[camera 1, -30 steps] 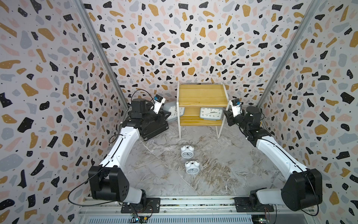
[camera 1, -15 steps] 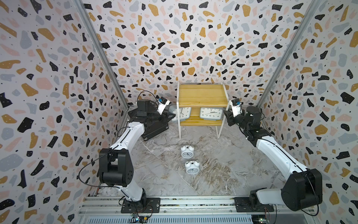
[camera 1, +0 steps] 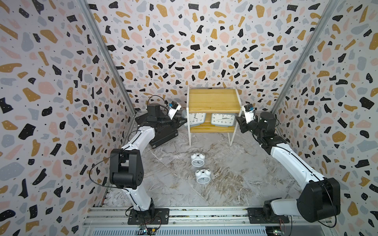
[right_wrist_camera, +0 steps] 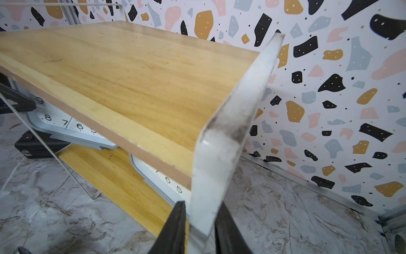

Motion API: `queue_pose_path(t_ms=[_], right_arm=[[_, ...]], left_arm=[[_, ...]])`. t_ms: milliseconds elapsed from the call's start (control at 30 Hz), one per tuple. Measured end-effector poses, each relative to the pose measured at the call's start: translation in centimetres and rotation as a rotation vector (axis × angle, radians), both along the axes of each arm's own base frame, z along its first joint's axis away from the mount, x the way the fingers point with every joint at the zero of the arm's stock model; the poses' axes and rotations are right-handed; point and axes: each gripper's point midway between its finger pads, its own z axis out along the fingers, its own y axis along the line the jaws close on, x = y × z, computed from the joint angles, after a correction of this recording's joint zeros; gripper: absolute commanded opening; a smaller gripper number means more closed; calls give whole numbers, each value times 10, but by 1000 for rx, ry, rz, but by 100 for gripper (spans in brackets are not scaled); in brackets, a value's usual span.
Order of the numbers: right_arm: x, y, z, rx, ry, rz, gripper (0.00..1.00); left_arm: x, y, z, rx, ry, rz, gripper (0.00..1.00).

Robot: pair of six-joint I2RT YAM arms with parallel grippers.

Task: Place the alarm clocks on the shelf by style
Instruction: Place the alarm on the shelf.

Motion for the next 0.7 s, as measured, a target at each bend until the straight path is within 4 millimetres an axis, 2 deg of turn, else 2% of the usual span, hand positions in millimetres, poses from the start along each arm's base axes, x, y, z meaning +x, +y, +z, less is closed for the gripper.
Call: queue_pose_path(t_ms=[433, 700], right_arm=[[-1, 2, -2, -4, 6, 13, 27], [0, 3, -6, -5, 16, 18, 27]], left_arm=[[6, -8, -15, -50, 1, -72, 26], [7, -10, -18, -65, -4, -97, 28]])
